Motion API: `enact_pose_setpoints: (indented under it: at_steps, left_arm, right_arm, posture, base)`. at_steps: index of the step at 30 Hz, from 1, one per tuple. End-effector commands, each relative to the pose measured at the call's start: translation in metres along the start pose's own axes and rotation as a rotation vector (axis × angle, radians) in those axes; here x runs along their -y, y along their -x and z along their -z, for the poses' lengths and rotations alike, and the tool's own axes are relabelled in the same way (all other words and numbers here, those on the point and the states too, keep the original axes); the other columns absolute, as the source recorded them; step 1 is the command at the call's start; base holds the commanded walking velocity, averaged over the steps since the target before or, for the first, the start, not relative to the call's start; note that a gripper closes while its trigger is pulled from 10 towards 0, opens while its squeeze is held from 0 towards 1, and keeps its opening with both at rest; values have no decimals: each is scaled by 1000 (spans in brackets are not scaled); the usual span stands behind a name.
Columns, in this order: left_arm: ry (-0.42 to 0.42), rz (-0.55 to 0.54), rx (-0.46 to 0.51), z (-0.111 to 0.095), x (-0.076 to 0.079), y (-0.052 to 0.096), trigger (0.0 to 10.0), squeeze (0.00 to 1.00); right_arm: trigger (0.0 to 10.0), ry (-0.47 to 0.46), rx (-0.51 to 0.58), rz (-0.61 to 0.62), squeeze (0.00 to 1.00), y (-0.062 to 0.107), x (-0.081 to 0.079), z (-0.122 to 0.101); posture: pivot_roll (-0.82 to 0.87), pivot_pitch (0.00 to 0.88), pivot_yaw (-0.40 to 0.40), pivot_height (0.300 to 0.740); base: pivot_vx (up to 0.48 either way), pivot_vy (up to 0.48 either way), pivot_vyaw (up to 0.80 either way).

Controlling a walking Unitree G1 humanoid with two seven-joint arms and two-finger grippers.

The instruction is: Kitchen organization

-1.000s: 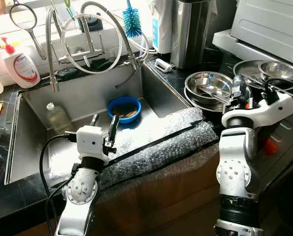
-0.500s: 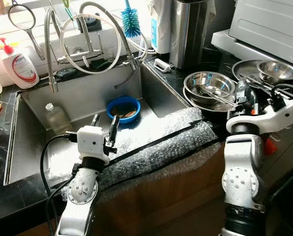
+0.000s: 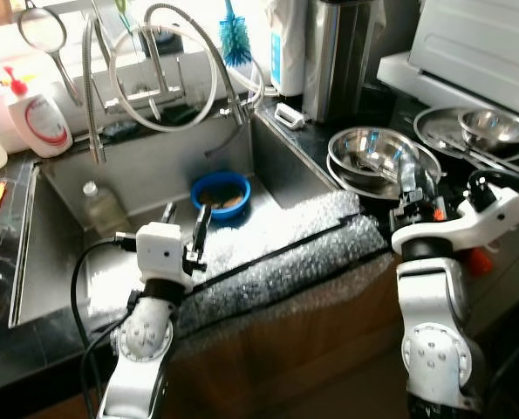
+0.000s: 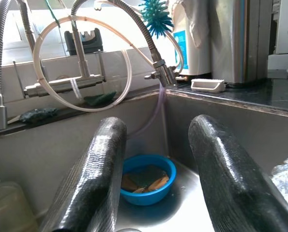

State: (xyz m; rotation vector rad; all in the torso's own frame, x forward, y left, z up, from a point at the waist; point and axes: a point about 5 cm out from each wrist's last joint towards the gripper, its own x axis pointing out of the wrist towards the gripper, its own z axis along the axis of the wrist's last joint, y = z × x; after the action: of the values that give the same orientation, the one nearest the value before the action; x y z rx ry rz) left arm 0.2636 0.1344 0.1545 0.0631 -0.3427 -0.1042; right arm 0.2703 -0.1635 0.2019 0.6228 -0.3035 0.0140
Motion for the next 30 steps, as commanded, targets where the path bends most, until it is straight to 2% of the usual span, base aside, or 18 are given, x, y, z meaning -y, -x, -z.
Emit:
enact_pose_setpoints:
  at_steps: [1, 2, 4, 5, 6, 8, 9, 12, 13, 16, 23, 30]
  left_arm:
    - [-22, 9, 8, -1, -2, -1, 10000, 0]
    - [-22, 11, 6, -1, -1, -1, 10000, 0]
    - [-22, 12, 6, 0, -1, -1, 10000, 0]
    - [-19, 17, 6, 0, 0, -2, 10000, 0]
    - [-19, 18, 6, 0, 0, -2, 10000, 0]
    - [-17, 23, 7, 0, 1, -3, 10000, 0]
    - [-14, 28, 8, 1, 2, -4, 10000, 0]
    - [-11, 39, 9, 1, 3, -5, 10000, 0]
    - [-11, 44, 9, 1, 4, -5, 10000, 0]
    - [-14, 45, 10, 1, 3, -5, 10000, 0]
    - [-20, 38, 12, 0, 1, -5, 10000, 0]
    - [-26, 26, 10, 0, -2, -3, 10000, 0]
  right_arm:
    - [10000, 155, 29, -58, 0, 1, -3, -13]
    - [10000, 260, 56, -83, 0, 1, -3, -23]
    - [10000, 295, 73, -75, 0, 1, -3, -29]
    - [10000, 358, 96, -63, 0, 2, -2, -36]
    - [10000, 384, 103, -60, 0, 2, -1, -38]
    - [10000, 491, 130, -29, 0, 4, 5, -43]
    - [10000, 581, 155, 8, 0, 7, 12, -47]
    - [10000, 627, 152, 39, 0, 9, 18, -47]
    - [10000, 695, 116, 25, 0, 9, 23, -42]
    - [10000, 776, 69, -12, 0, 8, 31, -31]
    - [10000, 794, -1, -64, 0, 1, 33, -11]
    - [10000, 778, -3, -95, 0, 0, 29, -3]
  posture:
    - [-212, 0, 92, 740]
    - [-212, 0, 92, 740]
    - [-218, 0, 94, 740]
    - [-223, 0, 96, 740]
    - [-228, 0, 98, 740]
    - [-234, 0, 101, 740]
    - [-235, 0, 102, 740]
    - [-240, 0, 107, 740]
    - [-244, 0, 108, 740]
    - [-241, 0, 107, 740]
    - [-219, 0, 103, 740]
    - [-211, 0, 100, 740]
  base:
    - [0, 0, 0]
    - [0, 0, 0]
    - [0, 0, 0]
    - [0, 0, 0]
    - [0, 0, 0]
    - [0, 0, 0]
    - [0, 0, 0]
    - [0, 0, 0]
    - [0, 0, 0]
    - [0, 0, 0]
    - [0, 0, 0]
    - [0, 0, 0]
